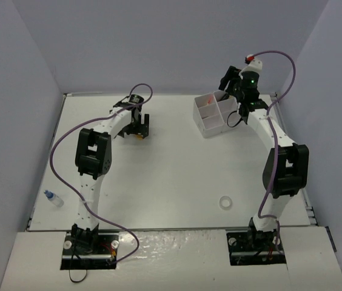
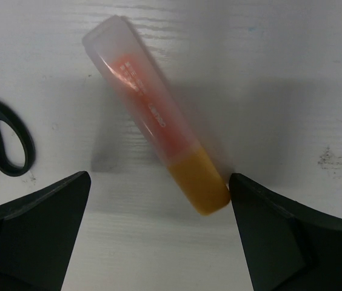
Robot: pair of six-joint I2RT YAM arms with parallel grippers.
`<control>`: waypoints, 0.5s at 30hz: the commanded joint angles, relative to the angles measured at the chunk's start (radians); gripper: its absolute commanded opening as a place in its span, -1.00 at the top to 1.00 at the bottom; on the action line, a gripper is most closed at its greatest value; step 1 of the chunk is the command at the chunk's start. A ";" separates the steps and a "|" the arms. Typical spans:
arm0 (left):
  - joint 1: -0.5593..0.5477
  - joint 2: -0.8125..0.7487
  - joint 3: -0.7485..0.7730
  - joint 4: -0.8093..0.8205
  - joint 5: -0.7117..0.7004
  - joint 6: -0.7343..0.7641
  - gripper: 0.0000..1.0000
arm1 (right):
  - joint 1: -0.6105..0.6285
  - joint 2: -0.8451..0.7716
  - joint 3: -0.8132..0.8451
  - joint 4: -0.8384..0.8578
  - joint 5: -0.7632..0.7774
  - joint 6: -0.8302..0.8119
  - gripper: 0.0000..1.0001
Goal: Sort the stationery into containers
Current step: Pick up the pen from the center of the board.
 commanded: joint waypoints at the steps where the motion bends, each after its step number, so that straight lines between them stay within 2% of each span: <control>1: -0.006 -0.026 0.084 -0.030 -0.108 -0.026 -0.94 | 0.014 -0.129 -0.042 0.081 0.010 -0.035 -0.26; 7: -0.009 0.049 0.124 -0.034 -0.105 -0.026 -0.94 | 0.021 -0.184 -0.068 0.066 0.006 -0.025 -0.23; 9: -0.009 0.057 0.115 -0.045 -0.093 -0.027 -0.85 | 0.026 -0.209 -0.084 0.062 0.006 -0.030 -0.22; 11: -0.009 0.050 0.095 -0.049 -0.074 -0.033 -0.66 | 0.026 -0.225 -0.092 0.063 0.006 -0.033 -0.22; 15: -0.004 0.024 0.030 -0.042 -0.008 -0.077 0.05 | 0.027 -0.247 -0.107 0.067 0.010 -0.039 -0.22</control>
